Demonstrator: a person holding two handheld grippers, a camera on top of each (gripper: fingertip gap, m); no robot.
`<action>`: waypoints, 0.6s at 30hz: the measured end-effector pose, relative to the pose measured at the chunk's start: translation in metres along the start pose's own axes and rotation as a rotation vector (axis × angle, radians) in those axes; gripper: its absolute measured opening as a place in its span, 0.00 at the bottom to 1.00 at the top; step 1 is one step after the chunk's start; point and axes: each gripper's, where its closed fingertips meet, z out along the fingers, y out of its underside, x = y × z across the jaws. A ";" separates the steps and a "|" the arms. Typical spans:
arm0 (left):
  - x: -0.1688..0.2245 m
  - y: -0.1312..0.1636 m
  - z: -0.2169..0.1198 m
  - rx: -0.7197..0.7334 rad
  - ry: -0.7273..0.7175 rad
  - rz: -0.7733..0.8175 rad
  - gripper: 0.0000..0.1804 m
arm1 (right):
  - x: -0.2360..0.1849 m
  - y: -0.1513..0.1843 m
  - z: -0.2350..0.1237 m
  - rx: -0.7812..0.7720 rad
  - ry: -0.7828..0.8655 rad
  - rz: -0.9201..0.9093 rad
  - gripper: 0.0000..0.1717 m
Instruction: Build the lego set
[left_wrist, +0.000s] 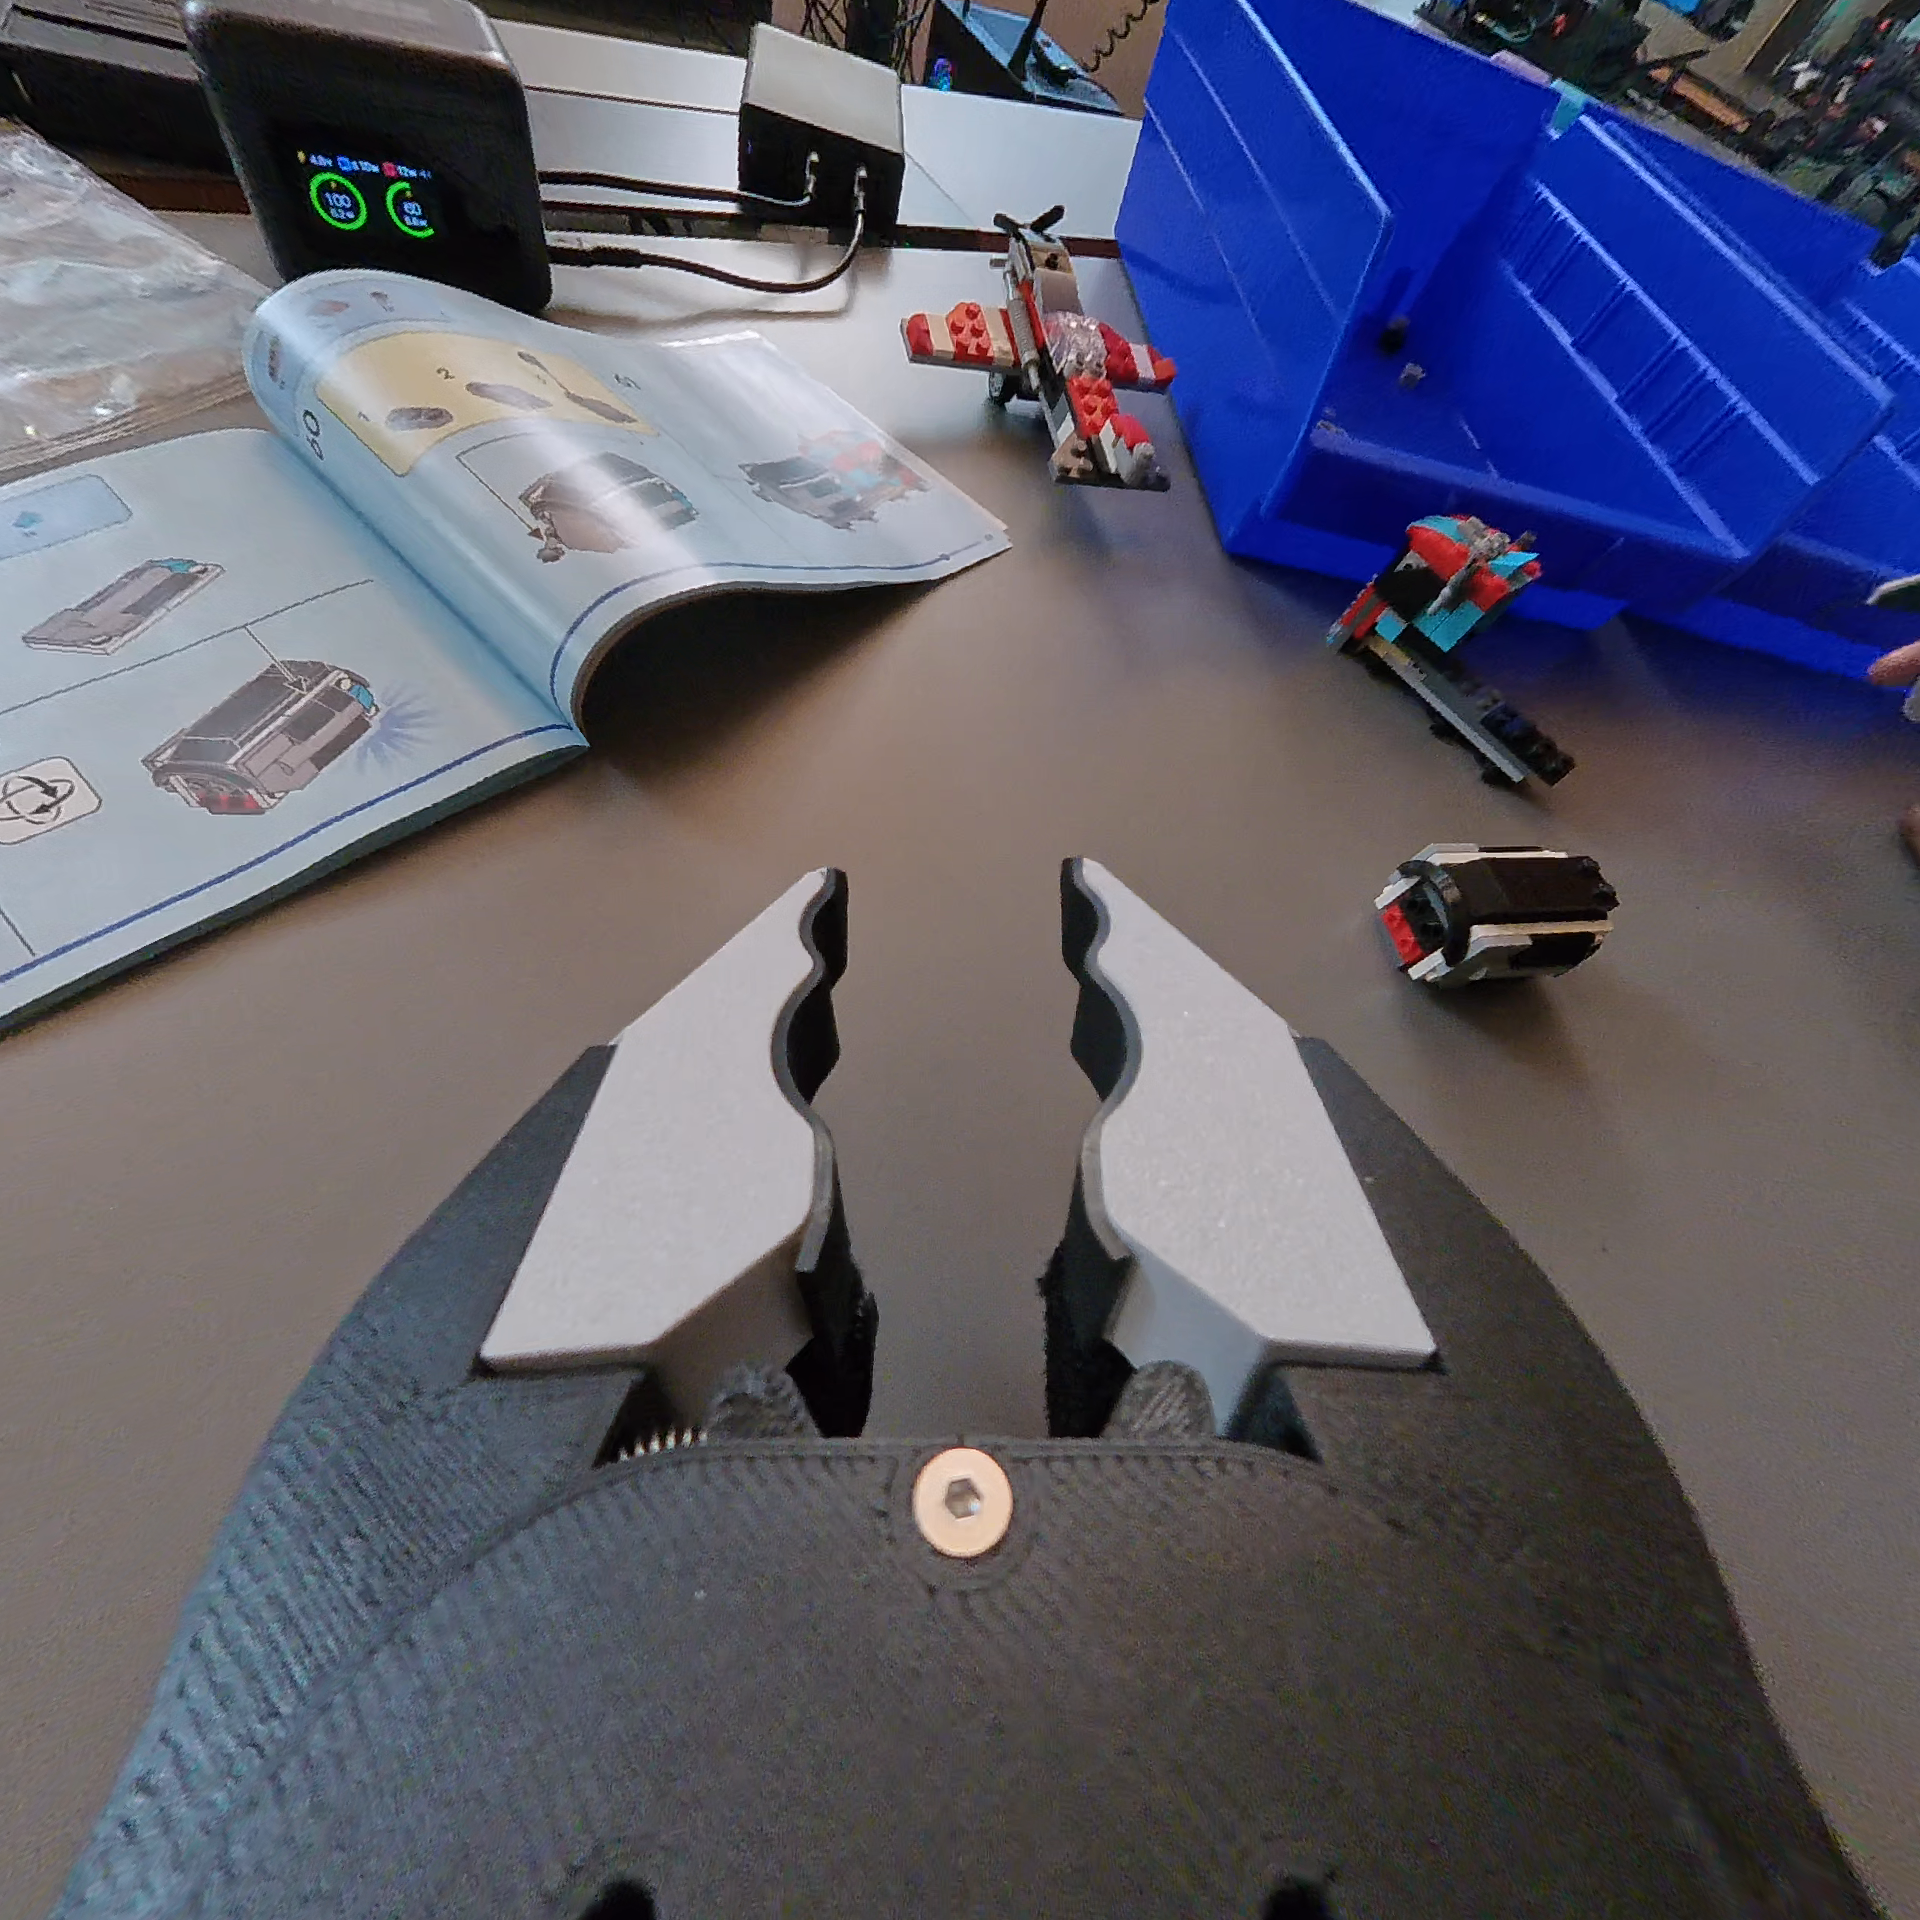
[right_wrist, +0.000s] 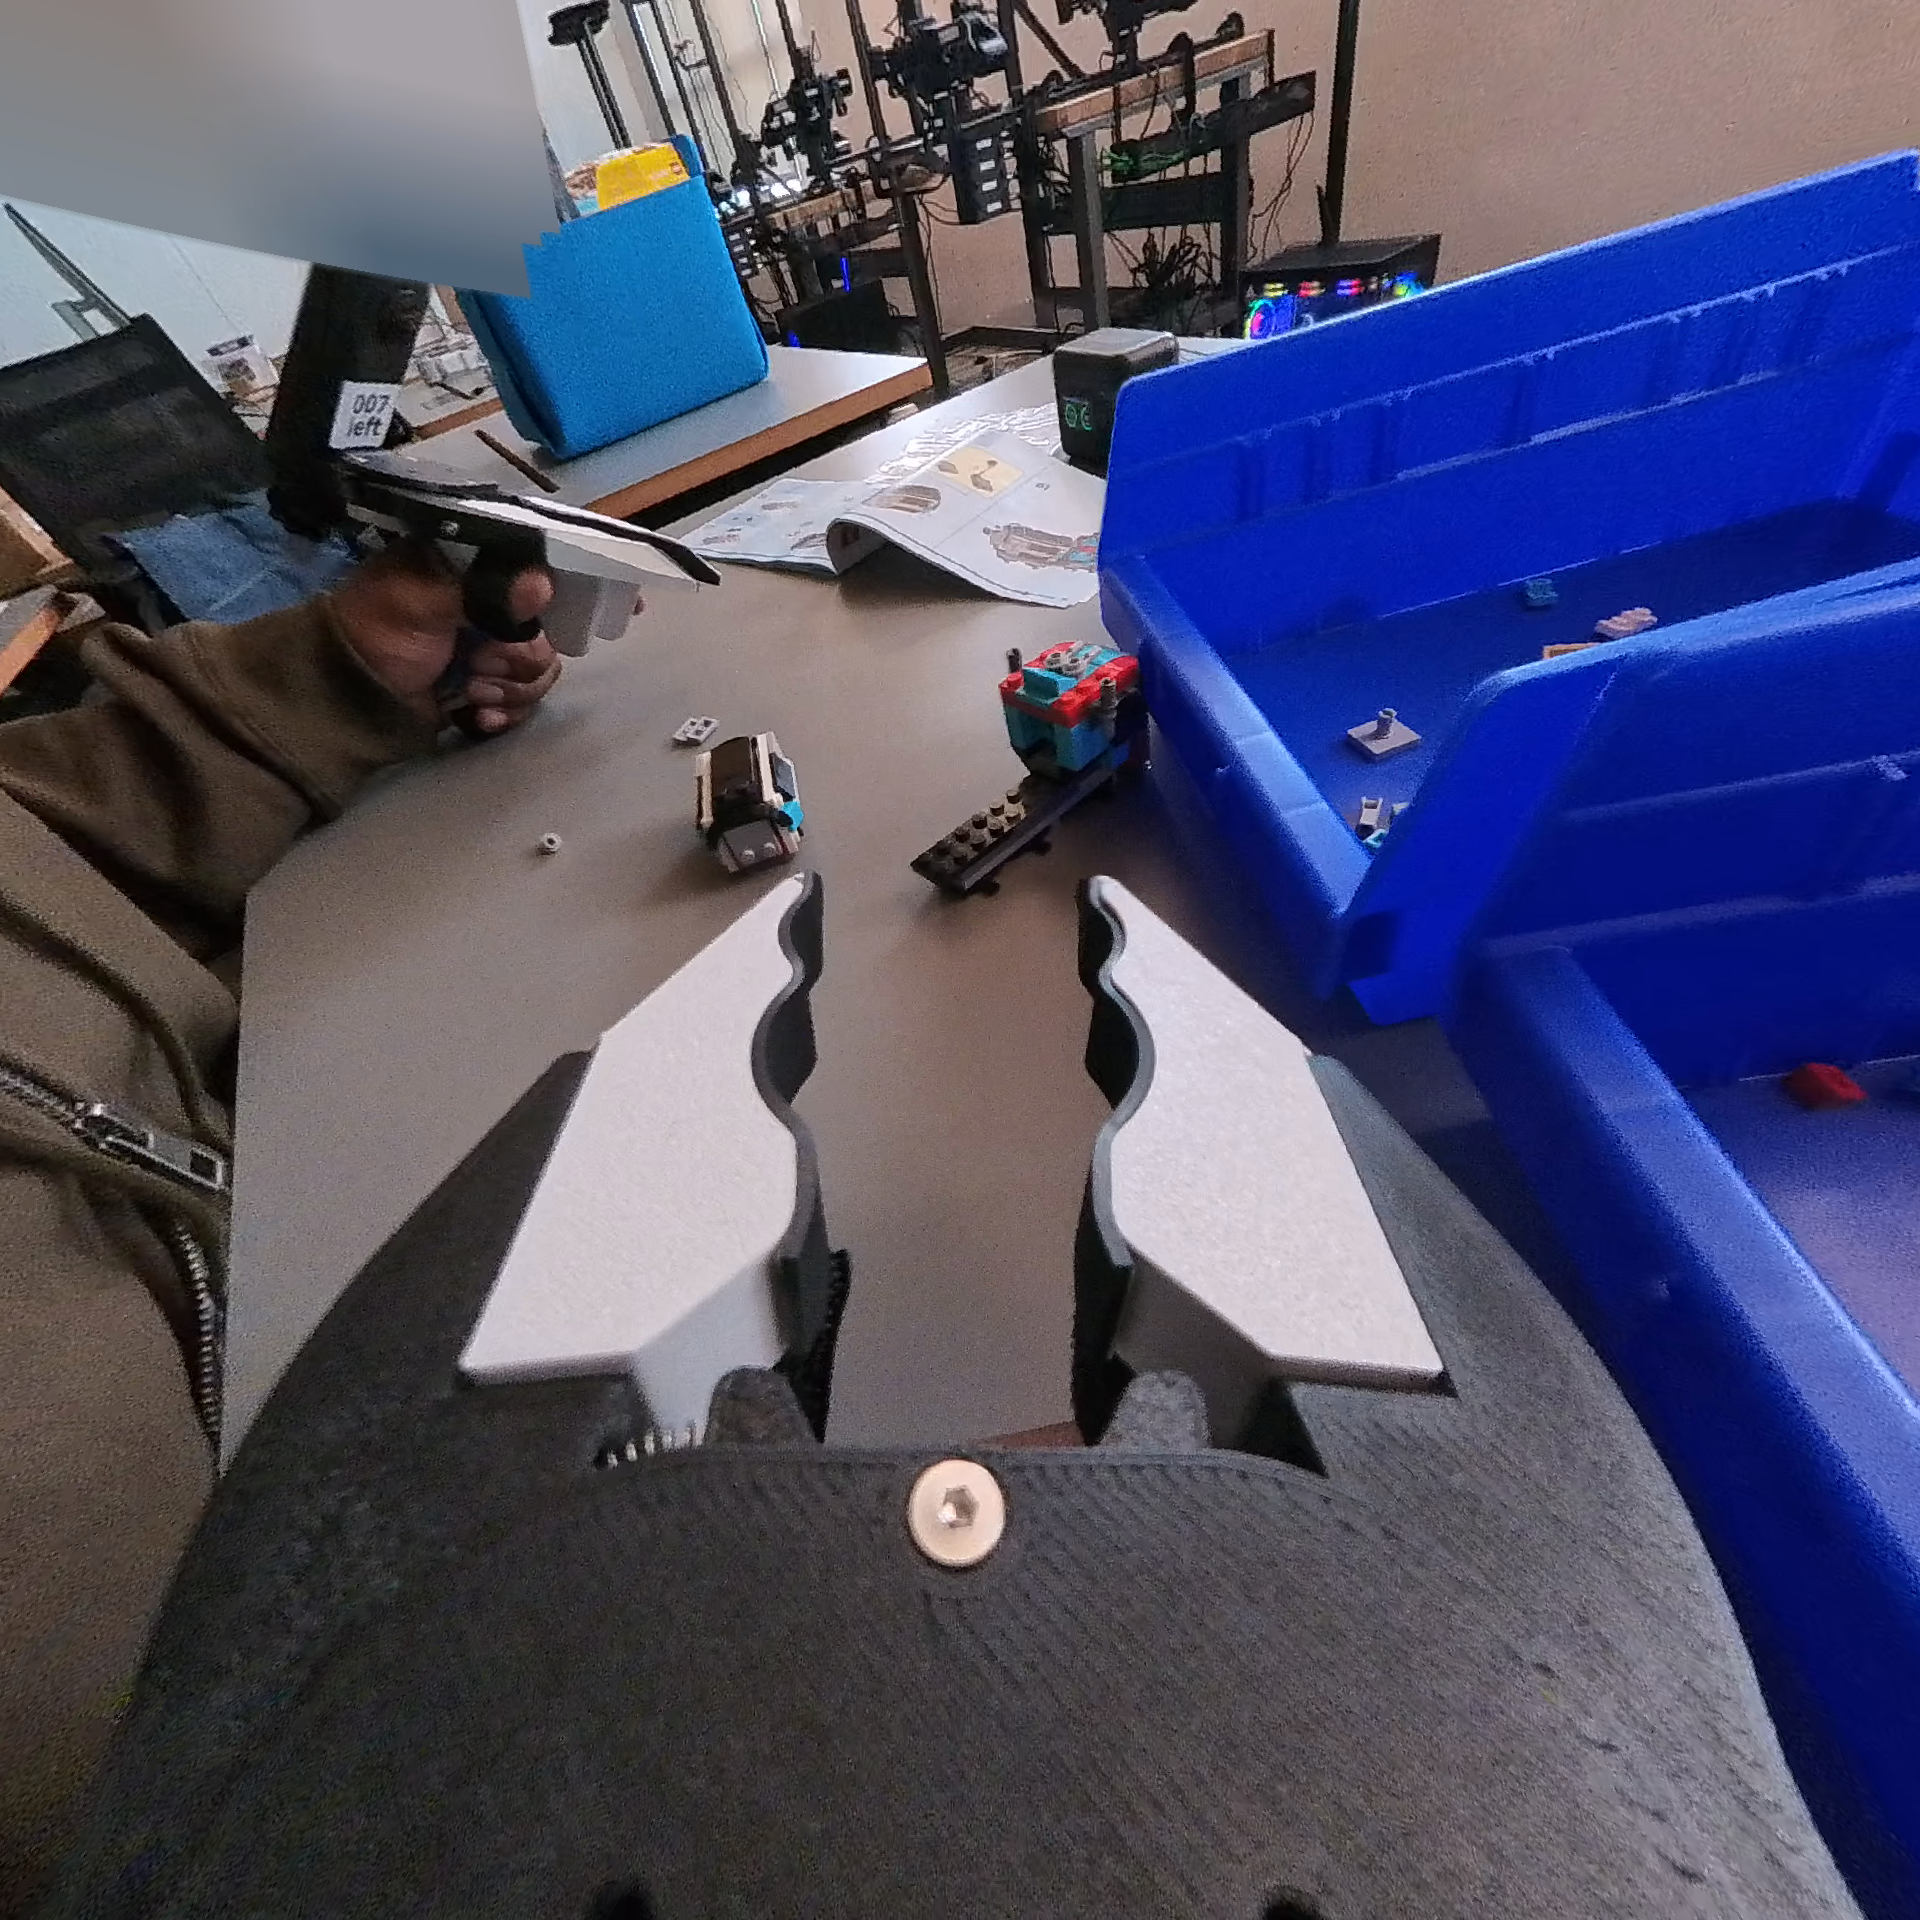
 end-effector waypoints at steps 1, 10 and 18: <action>-0.001 0.000 0.000 0.000 -0.009 0.001 0.24 | -0.001 0.000 -0.001 -0.001 -0.002 -0.002 0.29; -0.001 -0.001 -0.001 0.012 -0.060 0.049 0.23 | 0.002 0.002 -0.001 -0.007 0.032 -0.004 0.27; 0.000 -0.010 -0.011 0.097 -0.007 -0.008 0.23 | 0.010 0.013 0.006 -0.119 0.142 -0.066 0.24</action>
